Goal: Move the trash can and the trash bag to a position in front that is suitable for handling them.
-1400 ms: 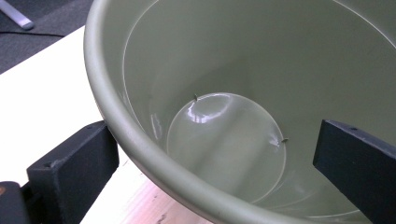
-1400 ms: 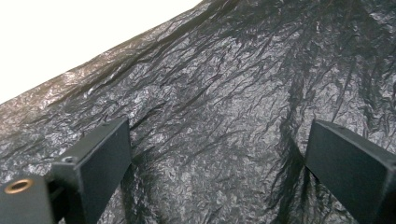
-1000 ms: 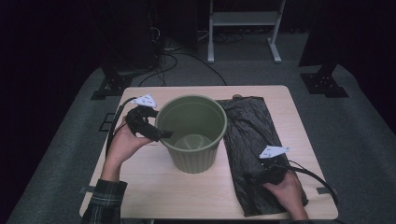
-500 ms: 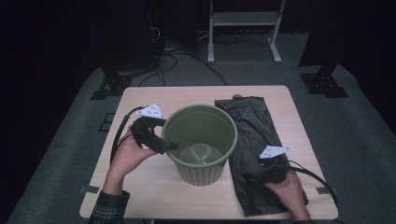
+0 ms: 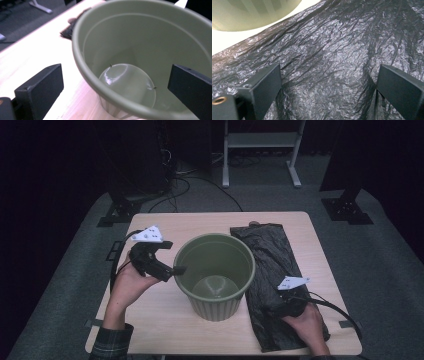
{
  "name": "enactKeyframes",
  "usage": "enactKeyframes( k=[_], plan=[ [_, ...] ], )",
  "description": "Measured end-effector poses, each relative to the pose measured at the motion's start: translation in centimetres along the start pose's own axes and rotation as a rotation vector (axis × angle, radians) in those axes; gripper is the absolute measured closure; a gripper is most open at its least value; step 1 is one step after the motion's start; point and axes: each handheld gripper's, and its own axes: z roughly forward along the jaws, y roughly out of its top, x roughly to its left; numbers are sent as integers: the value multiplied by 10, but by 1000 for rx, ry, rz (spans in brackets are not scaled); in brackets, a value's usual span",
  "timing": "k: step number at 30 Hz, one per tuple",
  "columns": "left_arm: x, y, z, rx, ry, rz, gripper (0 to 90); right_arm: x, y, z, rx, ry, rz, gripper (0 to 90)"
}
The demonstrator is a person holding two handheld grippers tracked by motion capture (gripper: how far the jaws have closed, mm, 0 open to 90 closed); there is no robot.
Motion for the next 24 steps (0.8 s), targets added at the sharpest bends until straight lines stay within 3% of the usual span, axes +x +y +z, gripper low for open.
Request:
enactKeyframes(
  k=[5,11,15,24],
  plan=[
    [-8,-12,-26,-31,44,-7,0,0,0,0,0,0,0,45],
    [-17,-40,-37,-13,85,-21,0,0,0,0,0,-1,0,46],
    [-22,-61,-36,-11,112,-24,0,0,0,0,0,-1,0,46],
    [-25,-105,-16,10,105,-44,0,0,0,0,0,-1,0,46]
  ],
)
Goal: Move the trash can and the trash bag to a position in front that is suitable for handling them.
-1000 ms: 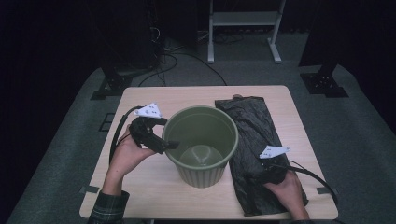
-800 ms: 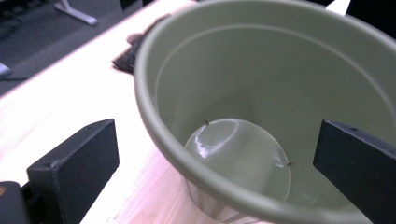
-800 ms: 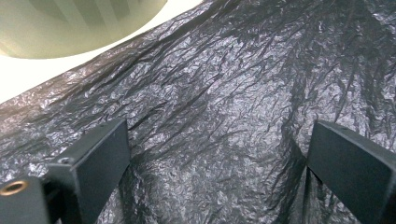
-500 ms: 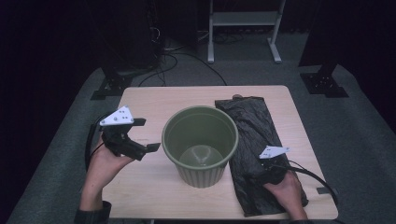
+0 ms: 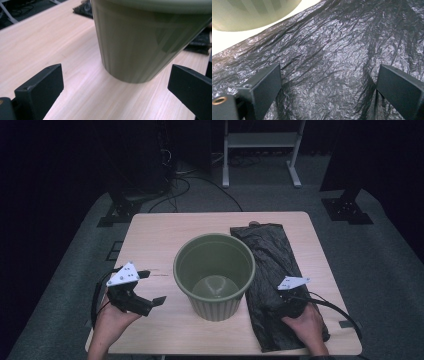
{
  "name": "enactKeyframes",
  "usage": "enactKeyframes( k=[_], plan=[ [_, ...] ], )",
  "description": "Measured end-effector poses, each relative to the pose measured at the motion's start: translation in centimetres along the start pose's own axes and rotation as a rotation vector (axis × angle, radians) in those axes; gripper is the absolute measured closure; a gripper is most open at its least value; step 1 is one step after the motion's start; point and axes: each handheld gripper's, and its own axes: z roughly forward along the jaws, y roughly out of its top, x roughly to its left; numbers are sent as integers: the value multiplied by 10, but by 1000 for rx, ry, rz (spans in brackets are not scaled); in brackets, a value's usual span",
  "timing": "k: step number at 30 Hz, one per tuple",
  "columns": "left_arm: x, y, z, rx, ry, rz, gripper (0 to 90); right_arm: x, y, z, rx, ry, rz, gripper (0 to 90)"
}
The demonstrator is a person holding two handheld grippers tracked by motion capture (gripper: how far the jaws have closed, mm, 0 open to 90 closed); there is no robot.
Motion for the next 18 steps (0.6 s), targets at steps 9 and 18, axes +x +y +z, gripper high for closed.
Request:
enactKeyframes(
  k=[9,18],
  plan=[
    [5,-37,35,60,-10,-11,0,0,0,0,-1,-1,-1,46],
    [4,-61,62,111,10,-3,0,0,0,0,-1,-1,0,46]
  ],
)
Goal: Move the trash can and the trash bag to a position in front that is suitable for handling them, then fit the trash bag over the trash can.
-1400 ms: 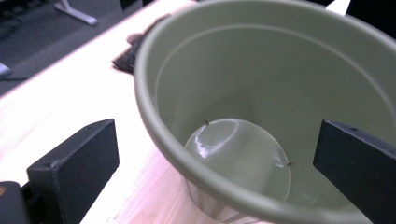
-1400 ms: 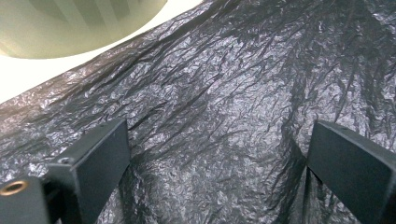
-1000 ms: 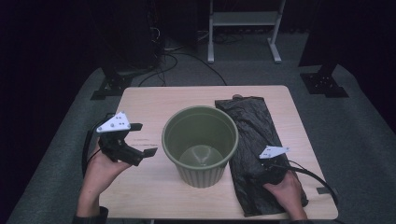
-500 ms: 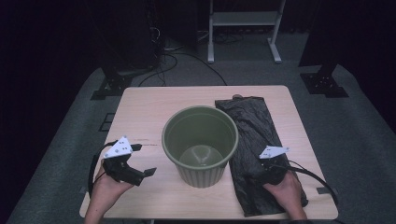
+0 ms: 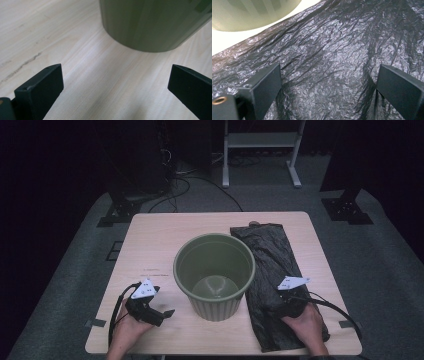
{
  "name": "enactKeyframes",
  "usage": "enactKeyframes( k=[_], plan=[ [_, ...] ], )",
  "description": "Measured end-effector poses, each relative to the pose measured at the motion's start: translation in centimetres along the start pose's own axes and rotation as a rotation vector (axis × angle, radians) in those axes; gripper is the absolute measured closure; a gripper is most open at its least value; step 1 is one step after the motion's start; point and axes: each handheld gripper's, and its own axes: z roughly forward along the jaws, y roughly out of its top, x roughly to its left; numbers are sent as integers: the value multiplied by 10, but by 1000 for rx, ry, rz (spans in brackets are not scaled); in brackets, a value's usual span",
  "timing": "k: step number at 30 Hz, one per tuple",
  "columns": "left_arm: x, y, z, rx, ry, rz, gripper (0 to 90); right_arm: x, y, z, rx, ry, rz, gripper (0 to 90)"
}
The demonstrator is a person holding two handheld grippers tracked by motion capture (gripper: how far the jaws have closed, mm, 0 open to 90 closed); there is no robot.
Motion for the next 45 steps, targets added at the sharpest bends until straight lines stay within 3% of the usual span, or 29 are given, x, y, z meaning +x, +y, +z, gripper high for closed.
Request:
enactKeyframes(
  k=[15,19,27,45],
  plan=[
    [-2,-14,25,84,7,16,0,0,0,0,0,0,-1,46],
    [-3,-15,27,68,-15,0,0,0,0,0,0,0,0,47],
    [-3,-16,27,66,-16,0,0,1,-1,-1,0,1,-1,46],
    [-3,-16,27,67,-14,-1,0,11,-26,-26,3,76,-72,46]
  ],
)
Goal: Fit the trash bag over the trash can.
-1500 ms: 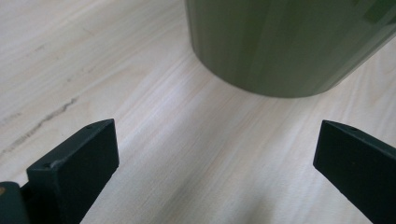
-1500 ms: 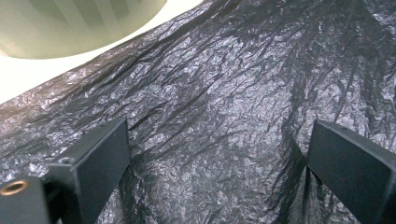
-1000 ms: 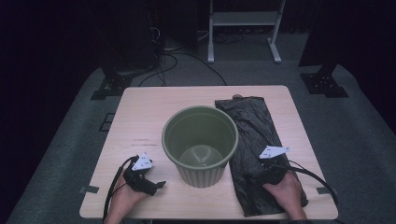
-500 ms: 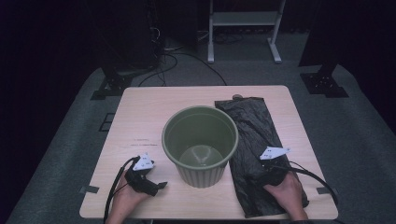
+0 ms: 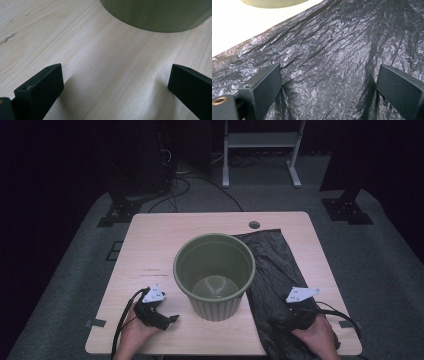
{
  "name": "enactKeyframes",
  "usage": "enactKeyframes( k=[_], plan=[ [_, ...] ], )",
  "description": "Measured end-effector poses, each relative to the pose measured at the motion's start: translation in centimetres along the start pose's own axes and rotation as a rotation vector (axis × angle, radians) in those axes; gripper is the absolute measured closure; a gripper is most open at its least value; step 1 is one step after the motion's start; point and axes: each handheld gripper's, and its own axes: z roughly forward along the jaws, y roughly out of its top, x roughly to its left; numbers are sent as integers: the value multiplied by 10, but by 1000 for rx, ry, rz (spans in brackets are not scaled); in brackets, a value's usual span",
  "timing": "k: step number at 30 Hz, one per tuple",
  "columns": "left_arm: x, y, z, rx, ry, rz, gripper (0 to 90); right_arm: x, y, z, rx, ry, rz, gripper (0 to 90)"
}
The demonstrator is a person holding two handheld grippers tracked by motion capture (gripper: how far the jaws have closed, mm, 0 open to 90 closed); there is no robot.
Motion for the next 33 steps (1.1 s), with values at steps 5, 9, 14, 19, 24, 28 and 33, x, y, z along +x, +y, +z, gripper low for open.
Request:
enactKeyframes(
  k=[5,9,14,19,24,28,33],
  plan=[
    [0,0,0,0,1,-1,0,2,-3,-5,9,22,-9,62],
    [0,0,0,0,1,-2,0,-2,5,-14,1,6,6,75],
    [0,0,0,0,1,-2,0,-18,17,-27,-23,-73,31,75],
    [0,0,0,0,1,-1,0,-45,21,-35,-21,-159,77,75],
    [0,0,0,0,1,-1,0,-70,15,-30,-1,-202,134,75],
    [0,0,0,-1,1,-2,0,-86,7,-22,24,-199,182,74],
    [0,0,0,0,1,-1,0,-93,1,-10,59,-179,200,60]
  ],
)
